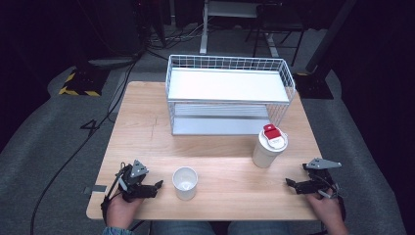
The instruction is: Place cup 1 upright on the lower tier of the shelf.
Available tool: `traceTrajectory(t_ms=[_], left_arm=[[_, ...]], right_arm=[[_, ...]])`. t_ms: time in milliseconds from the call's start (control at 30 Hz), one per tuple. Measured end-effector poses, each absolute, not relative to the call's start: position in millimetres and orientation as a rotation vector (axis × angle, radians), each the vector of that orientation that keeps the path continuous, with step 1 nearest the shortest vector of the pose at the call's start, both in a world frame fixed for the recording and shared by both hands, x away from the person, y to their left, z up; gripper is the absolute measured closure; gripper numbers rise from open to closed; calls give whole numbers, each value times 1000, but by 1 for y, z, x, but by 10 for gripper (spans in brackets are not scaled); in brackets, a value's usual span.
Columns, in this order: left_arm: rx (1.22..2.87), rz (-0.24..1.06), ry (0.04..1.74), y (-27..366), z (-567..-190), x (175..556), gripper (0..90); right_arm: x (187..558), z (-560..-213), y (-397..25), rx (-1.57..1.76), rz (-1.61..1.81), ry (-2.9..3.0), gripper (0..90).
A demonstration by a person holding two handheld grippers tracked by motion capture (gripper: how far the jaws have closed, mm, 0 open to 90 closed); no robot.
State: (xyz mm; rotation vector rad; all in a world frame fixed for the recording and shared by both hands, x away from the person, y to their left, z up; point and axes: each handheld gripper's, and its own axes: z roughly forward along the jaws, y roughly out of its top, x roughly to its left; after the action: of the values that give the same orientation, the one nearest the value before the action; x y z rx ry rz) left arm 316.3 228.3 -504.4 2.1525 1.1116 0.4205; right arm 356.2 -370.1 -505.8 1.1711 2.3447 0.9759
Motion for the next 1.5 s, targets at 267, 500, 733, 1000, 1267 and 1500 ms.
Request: traceTrajectory(t_ms=[267,500,733,1000,1267,1500], left_arm=[[2140,426,1140,229,-505,316,144],[2147,422,1171,229,-505,318,26],[2097,444,1118,230,-495,312,0],[2038,467,1060,231,-483,303,0],[1906,461,1017,231,-472,294,0],[1845,465,971,229,-462,286,0]], right_arm=[[356,-506,-370,1174,975,2343,5],[356,-506,-370,1178,974,2339,6],[356,-506,-370,1178,973,2338,6],[356,-506,-370,1178,974,2339,5],[356,-506,-370,1183,974,2335,6],[356,-506,-370,1182,974,2335,6]])
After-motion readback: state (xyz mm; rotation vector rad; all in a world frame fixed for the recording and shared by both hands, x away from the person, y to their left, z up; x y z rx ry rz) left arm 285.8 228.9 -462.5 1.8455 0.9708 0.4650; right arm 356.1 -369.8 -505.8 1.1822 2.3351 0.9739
